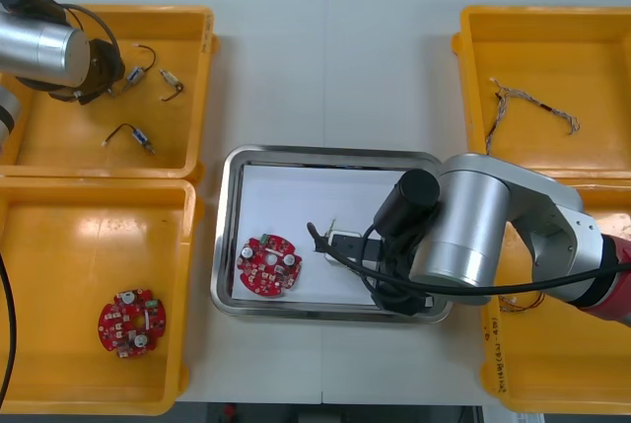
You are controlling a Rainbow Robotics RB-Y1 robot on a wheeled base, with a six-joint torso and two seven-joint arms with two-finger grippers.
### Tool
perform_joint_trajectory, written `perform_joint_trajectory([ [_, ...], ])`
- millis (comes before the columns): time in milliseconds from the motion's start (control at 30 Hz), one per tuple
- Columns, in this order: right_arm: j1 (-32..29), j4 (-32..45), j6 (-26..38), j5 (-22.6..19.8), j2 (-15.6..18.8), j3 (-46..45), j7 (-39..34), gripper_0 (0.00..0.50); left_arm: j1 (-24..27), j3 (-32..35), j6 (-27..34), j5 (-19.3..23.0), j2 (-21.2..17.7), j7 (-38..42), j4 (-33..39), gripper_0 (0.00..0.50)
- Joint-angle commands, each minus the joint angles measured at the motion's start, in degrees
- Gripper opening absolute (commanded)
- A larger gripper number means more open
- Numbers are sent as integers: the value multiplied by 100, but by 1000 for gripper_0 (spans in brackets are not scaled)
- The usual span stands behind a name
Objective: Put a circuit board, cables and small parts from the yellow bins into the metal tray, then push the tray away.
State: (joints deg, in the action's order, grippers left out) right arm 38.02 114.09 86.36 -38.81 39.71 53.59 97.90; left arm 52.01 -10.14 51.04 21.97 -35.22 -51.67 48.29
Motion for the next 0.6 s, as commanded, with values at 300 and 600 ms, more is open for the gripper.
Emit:
perform_joint_trajectory([
  [300, -49, 254, 214, 286, -104, -77, 53, 448, 283, -155, 55, -26, 32, -142, -4, 0],
  [600, 223, 517, 1111, -320, -104, -973, 53, 449, 283, 197, 688, 97, -187, -669, 374, 0],
])
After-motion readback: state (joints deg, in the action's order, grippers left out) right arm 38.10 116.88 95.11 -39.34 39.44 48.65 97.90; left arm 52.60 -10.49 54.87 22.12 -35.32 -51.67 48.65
